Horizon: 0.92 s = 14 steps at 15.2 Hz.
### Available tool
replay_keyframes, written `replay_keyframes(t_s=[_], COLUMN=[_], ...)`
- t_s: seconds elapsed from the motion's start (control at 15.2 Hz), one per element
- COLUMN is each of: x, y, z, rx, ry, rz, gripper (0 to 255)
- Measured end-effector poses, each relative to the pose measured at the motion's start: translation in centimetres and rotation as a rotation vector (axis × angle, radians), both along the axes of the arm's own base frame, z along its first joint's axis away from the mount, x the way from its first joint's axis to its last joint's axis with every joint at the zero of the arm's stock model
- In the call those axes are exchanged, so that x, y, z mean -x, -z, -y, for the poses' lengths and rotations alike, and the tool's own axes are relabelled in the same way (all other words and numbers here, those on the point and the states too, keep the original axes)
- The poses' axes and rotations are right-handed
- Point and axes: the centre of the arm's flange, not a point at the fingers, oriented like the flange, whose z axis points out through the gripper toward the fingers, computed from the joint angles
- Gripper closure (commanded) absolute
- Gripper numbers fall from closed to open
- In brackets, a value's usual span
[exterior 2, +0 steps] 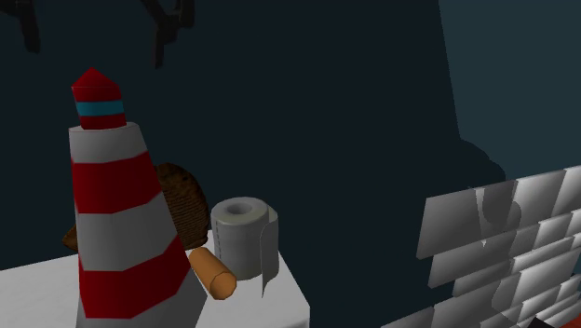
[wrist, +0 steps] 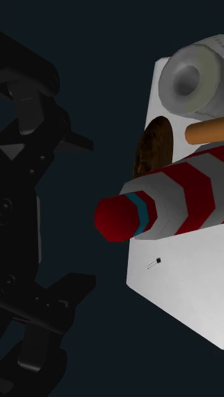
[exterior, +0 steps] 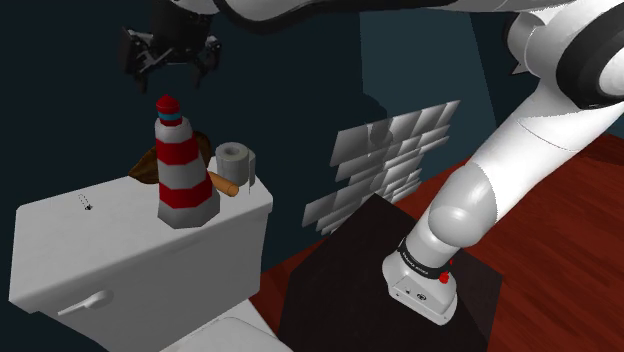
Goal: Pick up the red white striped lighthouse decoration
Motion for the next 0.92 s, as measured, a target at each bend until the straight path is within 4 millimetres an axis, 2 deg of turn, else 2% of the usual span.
replay_keyframes(t_s=[0.53,0.59,0.92], x=[-0.2,-0.2,-0.2], y=[3.4,3.7,3.8], z=[-0.8,-0.8,-0.8], rx=[-0.002,-0.002,-0.003], ry=[0.004,0.004,0.004], rz=[0.012,0.012,0.015], gripper=[0,255,255])
